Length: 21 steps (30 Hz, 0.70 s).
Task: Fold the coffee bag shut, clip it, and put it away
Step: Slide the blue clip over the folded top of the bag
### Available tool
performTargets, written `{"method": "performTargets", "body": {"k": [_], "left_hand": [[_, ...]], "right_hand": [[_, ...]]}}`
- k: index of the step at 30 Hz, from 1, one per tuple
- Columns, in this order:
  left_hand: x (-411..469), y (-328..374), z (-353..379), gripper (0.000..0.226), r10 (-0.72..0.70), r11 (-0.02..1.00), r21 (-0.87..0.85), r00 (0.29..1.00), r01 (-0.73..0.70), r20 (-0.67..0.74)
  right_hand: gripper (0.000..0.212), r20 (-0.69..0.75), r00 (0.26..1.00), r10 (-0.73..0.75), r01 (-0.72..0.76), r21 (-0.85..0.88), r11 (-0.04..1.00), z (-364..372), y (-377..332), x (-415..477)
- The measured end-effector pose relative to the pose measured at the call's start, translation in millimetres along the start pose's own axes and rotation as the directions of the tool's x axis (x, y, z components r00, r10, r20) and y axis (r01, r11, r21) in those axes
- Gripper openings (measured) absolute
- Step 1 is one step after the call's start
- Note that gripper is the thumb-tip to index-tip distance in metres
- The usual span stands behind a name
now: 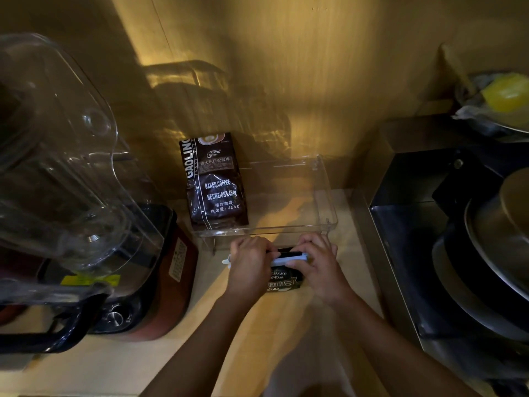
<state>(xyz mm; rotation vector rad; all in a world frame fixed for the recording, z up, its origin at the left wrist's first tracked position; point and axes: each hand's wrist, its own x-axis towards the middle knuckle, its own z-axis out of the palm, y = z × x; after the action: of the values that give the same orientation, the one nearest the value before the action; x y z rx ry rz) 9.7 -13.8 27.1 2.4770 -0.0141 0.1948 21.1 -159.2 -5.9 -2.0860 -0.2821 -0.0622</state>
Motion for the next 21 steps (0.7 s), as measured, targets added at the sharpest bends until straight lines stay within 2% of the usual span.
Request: {"method": "performTargets", "body": {"k": [3, 7, 10, 13, 15, 17, 21], "left_hand": [[-3.6, 6.5, 6.8, 0.012, -0.002, 0.999, -0.049, 0.999, 0.0, -0.044], [-6.7, 7.9, 12.7, 0.014, 0.037, 0.998, -0.056, 0.996, -0.041, -0.078], [-6.6, 3.1, 7.9, 0.002, 0.096, 0.994, -0.05, 0.994, -0.099, -0.059], [-6.2, -13.9, -5.7, 0.032, 0.115, 0.993, 0.01, 0.993, -0.115, 0.008], [-6.2, -26.8, -15.9, 0.039, 0.11, 0.988, 0.1, 0.989, -0.12, 0.099], [-6.2, -36.8, -22.2, 0.034, 0.082, 0.986, 0.136, 0.989, -0.099, 0.12], [-6.8, -43.2, -28.5, 0.031, -0.042, 0.999, 0.017, 0.996, 0.04, 0.074]], "right_hand": [[0.014, -0.051, 0.999, 0.006, -0.005, 0.023, 1.0, 2.0, -3.4, -1.5], [0.009, 0.004, 1.0, -0.013, 0.013, 0.021, 1.0, -1.5, -1.5, -0.5], [0.015, 0.017, 0.999, -0.043, 0.044, -0.028, 0.999, -5.8, 0.4, -1.2], [0.013, -0.018, 0.999, -0.032, 0.031, -0.032, 0.999, -6.3, 1.2, -2.6], [0.013, -0.026, 0.999, -0.024, 0.023, -0.041, 0.999, -6.6, 1.4, -1.7], [0.012, -0.01, 1.0, -0.022, 0.021, -0.053, 0.998, -7.4, 1.9, -0.6], [0.01, 0.006, 1.0, 0.007, -0.007, 0.0, 1.0, -8.5, 2.1, -0.9]]}}
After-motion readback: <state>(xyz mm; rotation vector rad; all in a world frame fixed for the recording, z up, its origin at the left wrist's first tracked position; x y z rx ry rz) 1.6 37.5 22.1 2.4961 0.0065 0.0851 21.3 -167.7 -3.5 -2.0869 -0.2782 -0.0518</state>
